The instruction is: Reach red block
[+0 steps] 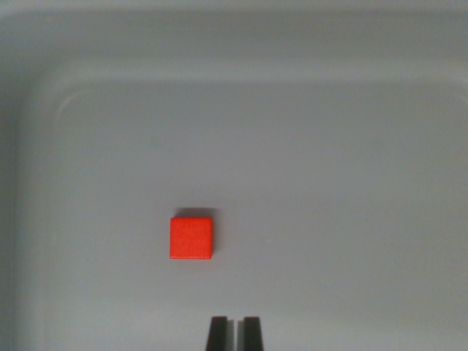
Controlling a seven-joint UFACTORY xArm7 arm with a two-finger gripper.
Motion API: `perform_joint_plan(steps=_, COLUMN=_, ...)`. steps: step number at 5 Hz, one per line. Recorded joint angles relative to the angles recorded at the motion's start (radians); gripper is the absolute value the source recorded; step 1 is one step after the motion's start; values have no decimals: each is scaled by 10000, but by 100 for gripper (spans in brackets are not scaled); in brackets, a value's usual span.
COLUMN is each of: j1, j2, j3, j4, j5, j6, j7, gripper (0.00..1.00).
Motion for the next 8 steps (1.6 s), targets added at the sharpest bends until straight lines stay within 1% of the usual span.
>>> perform_joint_plan(steps=2, j1=5, j2=17, j3=2, j4=-28, j5=-5, j6=-42, j7=5, gripper=0)
perform_joint_plan(steps=3, j1=19, j2=60, j3=8, j4=-100, j5=-19, j6=-151, j7=19, gripper=0)
perform_joint_plan(steps=4, j1=19, j2=60, j3=8, j4=-100, j5=-19, j6=-151, j7=19, gripper=0)
perform_joint_plan(steps=5, j1=40, j2=128, j3=17, j4=-212, j5=-41, j6=-321, j7=40, gripper=0)
perform_joint_plan(steps=6, j1=40, j2=128, j3=17, j4=-212, j5=-41, j6=-321, j7=40, gripper=0)
perform_joint_plan(steps=7, j1=67, j2=218, j3=28, j4=-360, j5=-70, j6=-545, j7=68, gripper=0)
perform_joint_plan(steps=8, j1=67, j2=218, j3=28, j4=-360, j5=-70, j6=-545, j7=68, gripper=0)
